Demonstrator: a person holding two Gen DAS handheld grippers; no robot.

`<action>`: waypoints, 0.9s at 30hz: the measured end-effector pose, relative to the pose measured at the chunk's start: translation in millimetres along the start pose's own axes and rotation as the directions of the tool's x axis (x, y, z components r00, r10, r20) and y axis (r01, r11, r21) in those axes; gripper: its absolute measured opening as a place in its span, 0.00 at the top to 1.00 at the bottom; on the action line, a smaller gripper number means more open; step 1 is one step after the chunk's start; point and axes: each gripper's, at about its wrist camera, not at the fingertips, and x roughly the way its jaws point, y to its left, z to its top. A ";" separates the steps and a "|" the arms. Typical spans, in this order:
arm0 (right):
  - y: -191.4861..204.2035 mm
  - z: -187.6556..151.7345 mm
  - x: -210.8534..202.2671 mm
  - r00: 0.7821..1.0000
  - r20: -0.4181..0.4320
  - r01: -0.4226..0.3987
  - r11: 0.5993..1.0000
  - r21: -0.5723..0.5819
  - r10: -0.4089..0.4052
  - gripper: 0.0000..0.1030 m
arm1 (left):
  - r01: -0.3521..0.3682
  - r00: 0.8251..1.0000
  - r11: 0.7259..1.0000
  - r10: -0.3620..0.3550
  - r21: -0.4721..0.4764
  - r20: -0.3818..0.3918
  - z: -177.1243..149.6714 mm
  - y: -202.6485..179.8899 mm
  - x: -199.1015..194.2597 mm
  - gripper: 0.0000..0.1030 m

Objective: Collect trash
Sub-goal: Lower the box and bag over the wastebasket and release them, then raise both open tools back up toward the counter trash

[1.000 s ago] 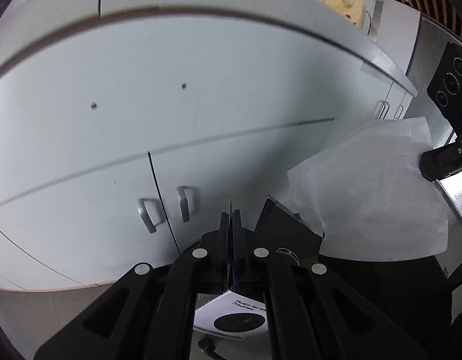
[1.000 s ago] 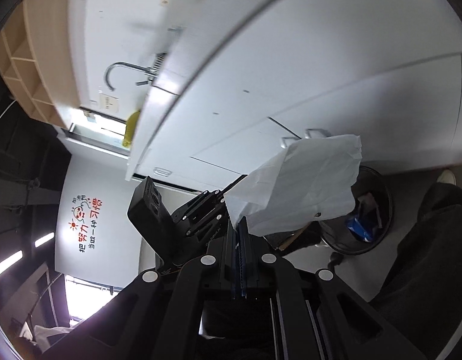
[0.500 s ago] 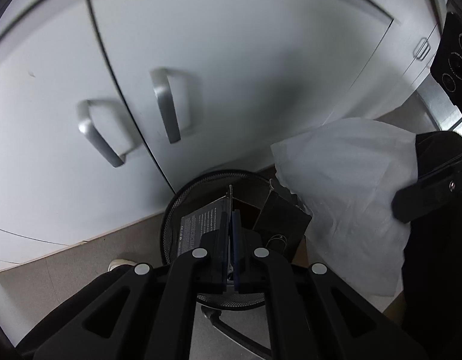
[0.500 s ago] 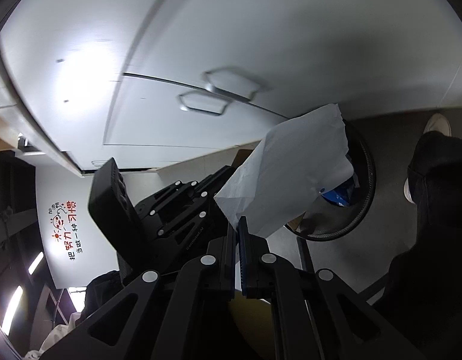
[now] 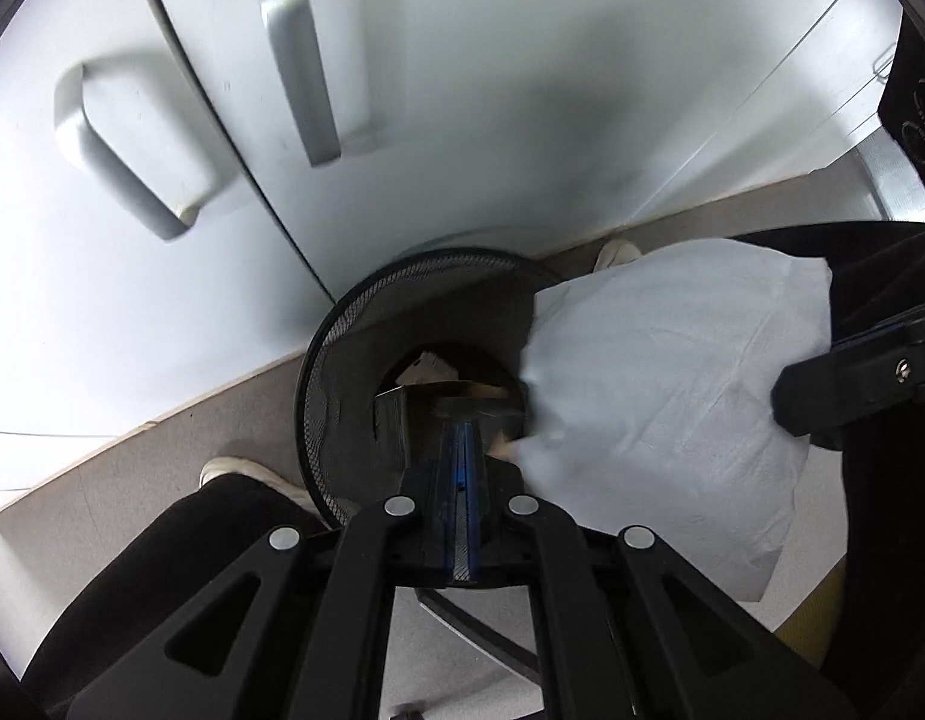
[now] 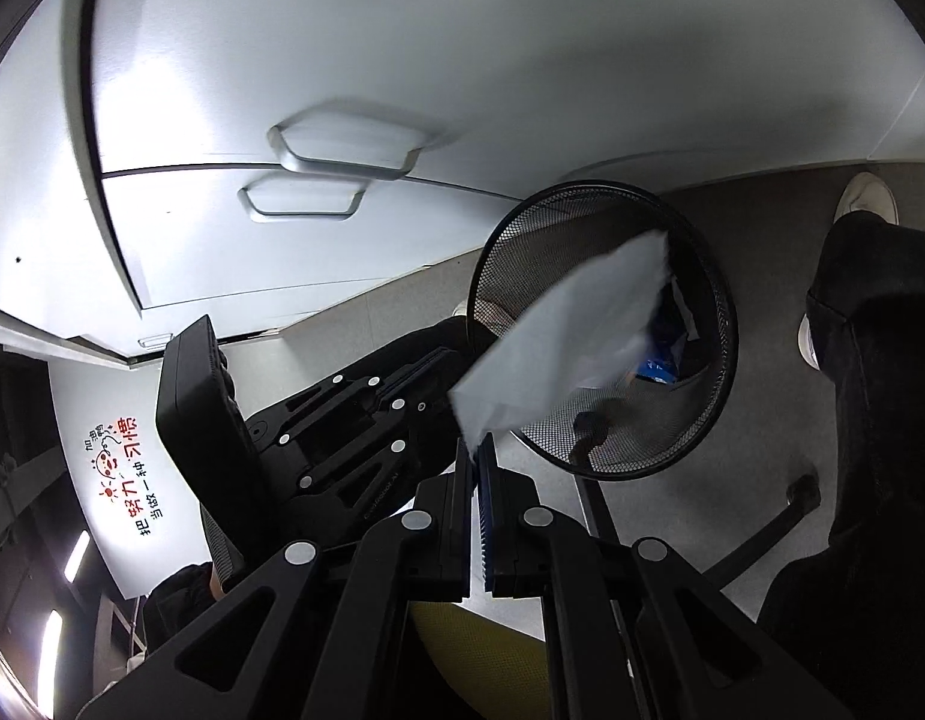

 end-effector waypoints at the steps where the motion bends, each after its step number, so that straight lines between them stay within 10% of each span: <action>1: -0.4 0.2 1.3 1.000 -0.001 0.010 1.000 0.003 -0.010 0.91 | -0.015 1.000 1.000 0.015 0.001 -0.016 -0.6 0.8 4.0 0.97; 5: -3.8 1.6 2.2 0.998 0.007 0.060 0.998 0.023 -0.060 0.52 | -0.041 0.998 0.999 0.040 -0.029 -0.058 -4.0 8.3 14.5 0.88; 8: -7.1 2.3 1.0 0.996 0.013 0.089 0.995 0.034 -0.090 0.43 | -0.084 0.996 0.995 0.082 -0.053 -0.047 -5.9 14.8 11.6 0.31; 12: -6.0 2.3 -9.8 0.990 0.063 0.122 0.992 0.032 -0.124 0.16 | -0.111 0.994 0.991 0.111 -0.070 -0.014 -8.5 19.0 3.3 0.14; 27: 34.4 -38.3 -52.7 0.913 0.293 0.327 0.939 -0.106 -0.285 0.03 | -0.124 0.987 0.984 0.136 -0.128 0.091 -19.3 22.8 -46.6 0.04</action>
